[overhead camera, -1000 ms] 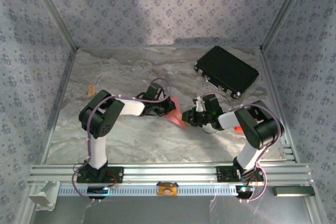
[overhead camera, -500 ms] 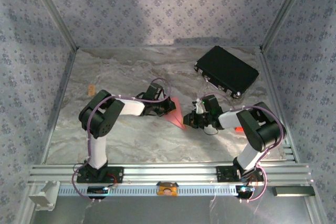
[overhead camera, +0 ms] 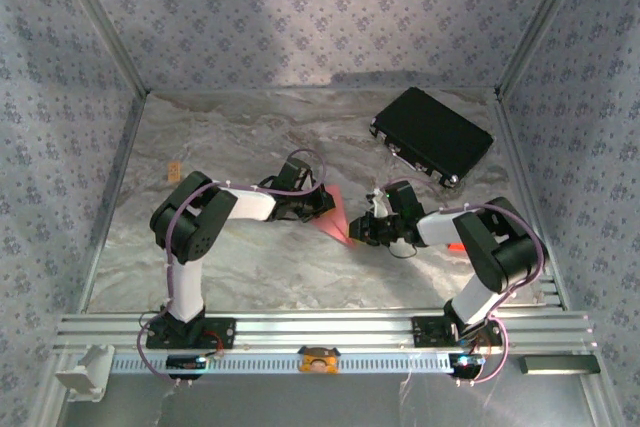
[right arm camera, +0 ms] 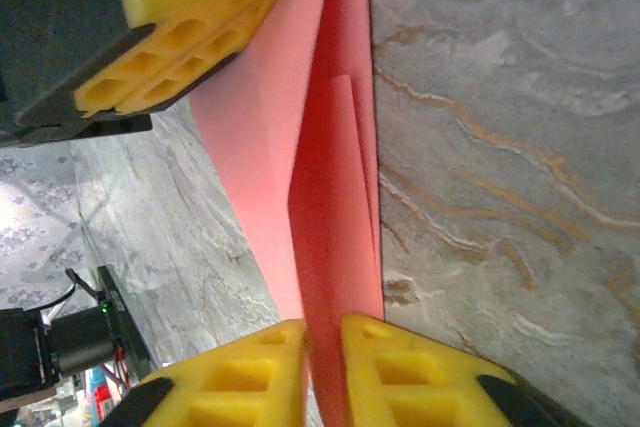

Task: Fold a paper plane with a square sheet of paper (pick it up from the middle)
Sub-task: Fourth fold the wing at the center of the table.

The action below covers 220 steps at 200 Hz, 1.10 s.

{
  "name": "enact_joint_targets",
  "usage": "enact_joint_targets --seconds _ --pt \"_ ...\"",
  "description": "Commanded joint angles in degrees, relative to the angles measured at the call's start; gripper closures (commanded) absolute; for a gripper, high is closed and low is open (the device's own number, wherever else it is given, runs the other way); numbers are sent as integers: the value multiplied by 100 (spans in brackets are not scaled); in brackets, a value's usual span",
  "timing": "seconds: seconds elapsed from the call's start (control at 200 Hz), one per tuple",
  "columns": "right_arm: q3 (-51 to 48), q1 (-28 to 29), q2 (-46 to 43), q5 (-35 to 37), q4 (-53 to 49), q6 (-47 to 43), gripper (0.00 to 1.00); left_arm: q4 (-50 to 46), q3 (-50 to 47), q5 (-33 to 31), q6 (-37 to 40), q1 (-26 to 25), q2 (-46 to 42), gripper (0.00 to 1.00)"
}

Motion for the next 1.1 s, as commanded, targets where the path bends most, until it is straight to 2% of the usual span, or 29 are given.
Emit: enact_joint_targets --seconds 0.0,0.075,0.255,0.705,0.799,0.894,1.039,1.094 --pt "-31 48 -88 166 -576 -146 87 -268 35 -18 87 20 153 93" --pt "-31 56 -64 141 -641 -180 91 -279 30 -16 94 24 153 93" --pt "-90 67 -123 196 -725 -158 91 -271 22 -12 86 22 139 93" --pt "-186 82 -274 269 -912 -161 85 -268 13 -6 86 27 169 93" --pt "-229 77 -292 305 -944 -161 85 -267 4 -14 86 27 170 93" --pt "-244 77 -335 343 -991 -174 90 -248 -4 -8 81 30 168 93" --pt "-220 78 -392 484 -1133 -226 90 -233 -14 -11 69 27 178 93" --pt "-216 79 -424 491 -1145 -240 87 -236 -4 -1 77 33 176 93"
